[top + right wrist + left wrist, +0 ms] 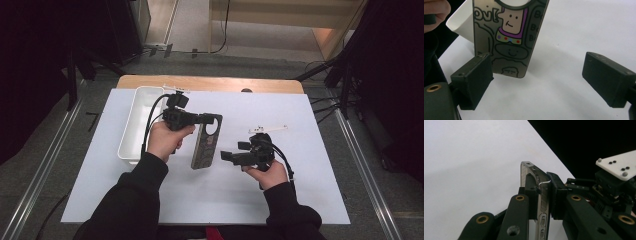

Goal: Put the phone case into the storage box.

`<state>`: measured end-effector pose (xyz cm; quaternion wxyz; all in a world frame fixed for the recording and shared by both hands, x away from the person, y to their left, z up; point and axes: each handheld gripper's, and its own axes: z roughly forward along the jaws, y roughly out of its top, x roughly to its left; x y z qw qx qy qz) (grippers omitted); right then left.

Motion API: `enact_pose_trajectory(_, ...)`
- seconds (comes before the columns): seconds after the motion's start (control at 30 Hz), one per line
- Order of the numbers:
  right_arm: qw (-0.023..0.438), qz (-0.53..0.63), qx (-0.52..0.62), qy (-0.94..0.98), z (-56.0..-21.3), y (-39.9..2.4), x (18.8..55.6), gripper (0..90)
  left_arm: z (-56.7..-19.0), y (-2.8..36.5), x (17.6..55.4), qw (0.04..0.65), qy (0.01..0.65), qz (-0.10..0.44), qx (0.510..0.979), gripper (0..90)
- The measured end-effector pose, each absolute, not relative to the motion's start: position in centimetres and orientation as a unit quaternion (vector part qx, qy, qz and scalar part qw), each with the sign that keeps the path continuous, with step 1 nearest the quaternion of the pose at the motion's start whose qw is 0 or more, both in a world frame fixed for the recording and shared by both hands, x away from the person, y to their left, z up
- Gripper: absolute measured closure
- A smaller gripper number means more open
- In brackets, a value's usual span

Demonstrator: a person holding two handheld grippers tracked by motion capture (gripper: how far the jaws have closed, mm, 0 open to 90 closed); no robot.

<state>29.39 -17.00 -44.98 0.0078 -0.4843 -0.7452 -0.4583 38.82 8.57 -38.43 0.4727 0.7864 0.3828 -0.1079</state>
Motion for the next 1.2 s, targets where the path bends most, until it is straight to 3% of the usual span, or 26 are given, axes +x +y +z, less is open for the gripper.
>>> enact_pose_trajectory(0.33,0.014,-0.468,-0.474,-0.746,-44.6,-17.7,29.1,9.1,-38.4,8.9,38.4,0.481,0.367,-0.117,0.787,79.5)
enact_pose_trajectory(0.4,0.015,-0.469,-0.475,-0.744,-44.6,-17.8,29.1,13.8,-38.3,9.0,38.2,0.482,0.362,-0.116,0.789,79.5)
enact_pose_trajectory(1.2,0.012,-0.485,-0.472,-0.736,-43.9,-18.9,29.5,13.9,-38.2,9.4,37.0,0.487,0.340,-0.113,0.797,79.5)
